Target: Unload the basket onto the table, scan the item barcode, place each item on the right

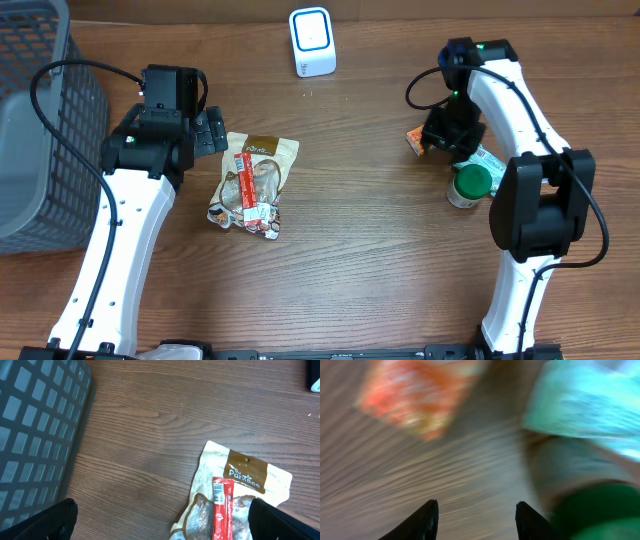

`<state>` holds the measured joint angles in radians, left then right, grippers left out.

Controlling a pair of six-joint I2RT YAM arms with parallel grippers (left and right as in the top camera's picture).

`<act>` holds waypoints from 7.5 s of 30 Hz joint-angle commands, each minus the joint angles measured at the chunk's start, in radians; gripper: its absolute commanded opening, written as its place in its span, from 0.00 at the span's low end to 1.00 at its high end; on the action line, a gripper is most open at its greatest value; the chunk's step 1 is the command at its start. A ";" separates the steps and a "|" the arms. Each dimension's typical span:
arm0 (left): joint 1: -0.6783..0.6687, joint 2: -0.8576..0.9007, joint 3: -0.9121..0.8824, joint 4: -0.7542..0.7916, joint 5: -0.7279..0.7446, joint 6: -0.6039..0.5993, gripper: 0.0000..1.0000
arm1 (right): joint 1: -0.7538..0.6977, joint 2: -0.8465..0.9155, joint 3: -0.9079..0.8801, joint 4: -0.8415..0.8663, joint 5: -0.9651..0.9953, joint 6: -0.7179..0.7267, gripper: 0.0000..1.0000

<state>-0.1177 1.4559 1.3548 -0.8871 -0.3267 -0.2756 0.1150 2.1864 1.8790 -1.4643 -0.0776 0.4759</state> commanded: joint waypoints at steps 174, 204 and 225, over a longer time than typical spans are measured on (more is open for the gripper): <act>0.000 -0.005 0.016 0.003 -0.013 -0.002 1.00 | 0.512 -0.245 -0.558 0.389 -0.081 -0.284 0.30; 0.000 -0.005 0.016 0.003 -0.013 -0.002 1.00 | 0.489 -0.563 -0.528 0.312 -0.151 -0.629 0.04; 0.000 -0.005 0.016 0.002 -0.013 -0.002 1.00 | 0.484 -1.019 -0.527 0.069 -0.225 -0.712 0.04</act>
<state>-0.1112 1.4563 1.3548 -0.8875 -0.3435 -0.2749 0.6029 1.1843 1.3277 -1.3781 -0.3355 -0.2253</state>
